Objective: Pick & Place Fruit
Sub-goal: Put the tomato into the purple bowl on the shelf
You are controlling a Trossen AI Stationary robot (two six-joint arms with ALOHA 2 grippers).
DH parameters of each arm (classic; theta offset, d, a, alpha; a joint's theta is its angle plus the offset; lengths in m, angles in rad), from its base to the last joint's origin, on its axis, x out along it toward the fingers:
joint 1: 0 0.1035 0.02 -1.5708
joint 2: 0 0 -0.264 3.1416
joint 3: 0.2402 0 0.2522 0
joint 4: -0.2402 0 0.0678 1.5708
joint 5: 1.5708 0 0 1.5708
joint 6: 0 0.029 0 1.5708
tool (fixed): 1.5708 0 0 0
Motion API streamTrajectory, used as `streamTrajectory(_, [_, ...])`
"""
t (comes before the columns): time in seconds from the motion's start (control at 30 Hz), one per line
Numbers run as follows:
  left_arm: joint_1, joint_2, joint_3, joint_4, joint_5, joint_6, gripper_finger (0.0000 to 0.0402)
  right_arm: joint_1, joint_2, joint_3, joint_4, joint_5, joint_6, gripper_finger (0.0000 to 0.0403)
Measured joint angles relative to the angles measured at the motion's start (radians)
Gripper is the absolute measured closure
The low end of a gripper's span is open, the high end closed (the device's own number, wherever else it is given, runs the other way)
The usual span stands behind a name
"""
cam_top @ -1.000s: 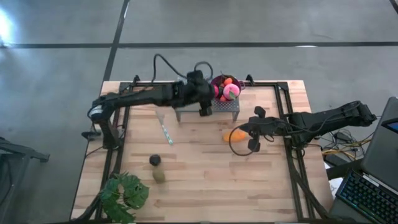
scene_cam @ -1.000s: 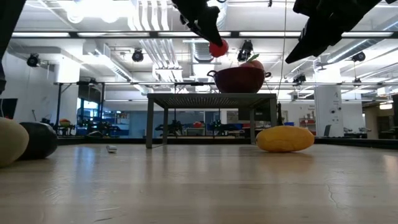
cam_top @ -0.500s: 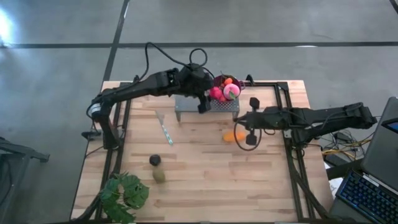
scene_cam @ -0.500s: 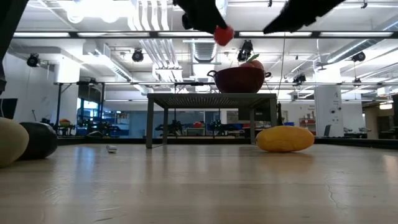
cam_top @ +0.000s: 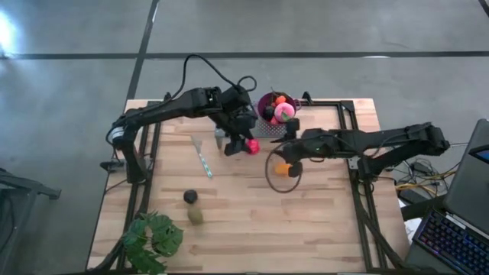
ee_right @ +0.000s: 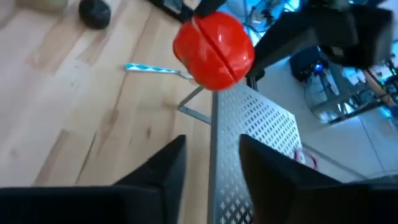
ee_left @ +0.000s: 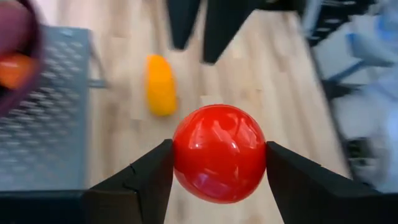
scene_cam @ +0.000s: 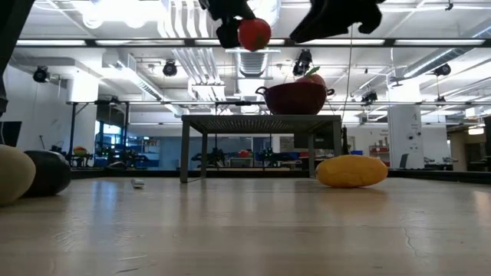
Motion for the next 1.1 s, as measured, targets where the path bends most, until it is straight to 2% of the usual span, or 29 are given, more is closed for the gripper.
streamTrajectory(0.17, [0.003, 0.0, 0.0, -0.075, 0.126, -0.003, 0.0168, 0.026, 0.099, 0.1, -0.057, 0.03, -0.048, 0.0187])
streamTrajectory(0.37, [0.011, 0.0, -0.005, -0.077, 0.126, -0.005, 0.0168, 0.098, 0.192, 0.206, -0.046, 0.035, -0.128, 0.0135])
streamTrajectory(0.53, [0.01, 0.0, -0.012, -0.054, 0.147, -0.005, 0.0168, 0.131, 0.258, 0.269, -0.052, 0.161, -0.179, 0.0112])
streamTrajectory(0.77, [0.01, 0.0, -0.016, -0.045, 0.177, -0.006, 0.0168, 0.131, 0.309, 0.313, -0.052, 0.183, -0.183, 0.0102])
streamTrajectory(1.1, [0.01, 0.0, -0.015, -0.022, 0.23, -0.004, 0.0168, 0.128, 0.32, 0.315, -0.031, 0.173, -0.186, 0.0145])
